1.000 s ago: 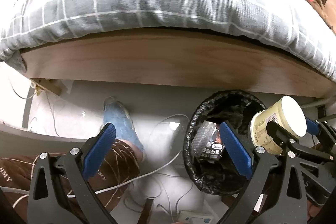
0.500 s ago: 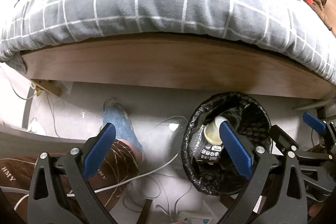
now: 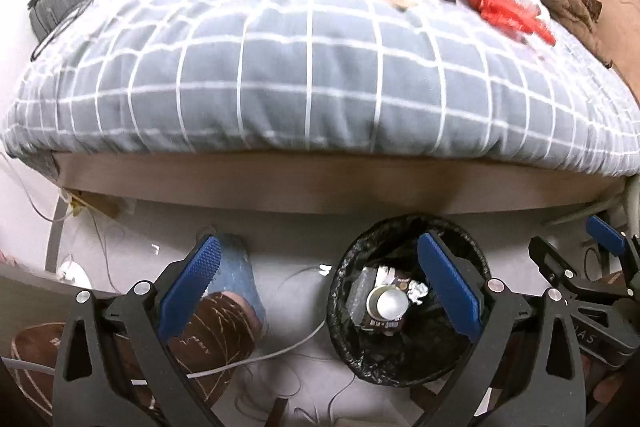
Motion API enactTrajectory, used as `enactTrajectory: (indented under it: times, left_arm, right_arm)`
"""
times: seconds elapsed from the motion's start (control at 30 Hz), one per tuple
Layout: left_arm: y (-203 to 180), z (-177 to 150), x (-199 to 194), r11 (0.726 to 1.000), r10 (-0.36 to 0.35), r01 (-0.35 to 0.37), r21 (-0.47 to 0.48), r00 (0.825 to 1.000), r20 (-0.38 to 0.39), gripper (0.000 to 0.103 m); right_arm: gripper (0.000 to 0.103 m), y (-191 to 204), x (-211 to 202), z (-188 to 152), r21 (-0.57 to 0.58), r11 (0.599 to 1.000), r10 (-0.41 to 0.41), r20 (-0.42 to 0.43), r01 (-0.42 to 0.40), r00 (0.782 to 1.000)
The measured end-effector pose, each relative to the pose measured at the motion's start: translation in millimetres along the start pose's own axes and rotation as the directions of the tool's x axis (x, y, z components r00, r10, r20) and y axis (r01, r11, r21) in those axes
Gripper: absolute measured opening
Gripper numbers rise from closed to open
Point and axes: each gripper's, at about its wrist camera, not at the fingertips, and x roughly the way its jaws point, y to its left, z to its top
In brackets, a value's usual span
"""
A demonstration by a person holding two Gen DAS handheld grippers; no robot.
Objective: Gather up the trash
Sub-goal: 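Withdraw both tools from the bin back toward the bed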
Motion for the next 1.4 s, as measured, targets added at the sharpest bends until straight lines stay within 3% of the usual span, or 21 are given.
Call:
enactTrajectory:
  times: [0.87, 1.4]
  left_arm:
    - [-9.5, 87.5, -63.3, 1.0, -0.004, 0.007, -0.015, 0.987, 0.162, 0.097]
    - [-20.0, 148.1, -47.5, 1.0, -0.012, 0.012, 0.001, 0.981, 0.194, 0.097]
  right_arm:
    - [0.095, -35.5, -65.4, 90.8, 0.023, 1.0, -0.002, 0.19, -0.002, 0.982]
    - [0.095, -49.4, -56.2, 151.9, 0.012, 1.0, 0.005, 0.247, -0.008, 0.969]
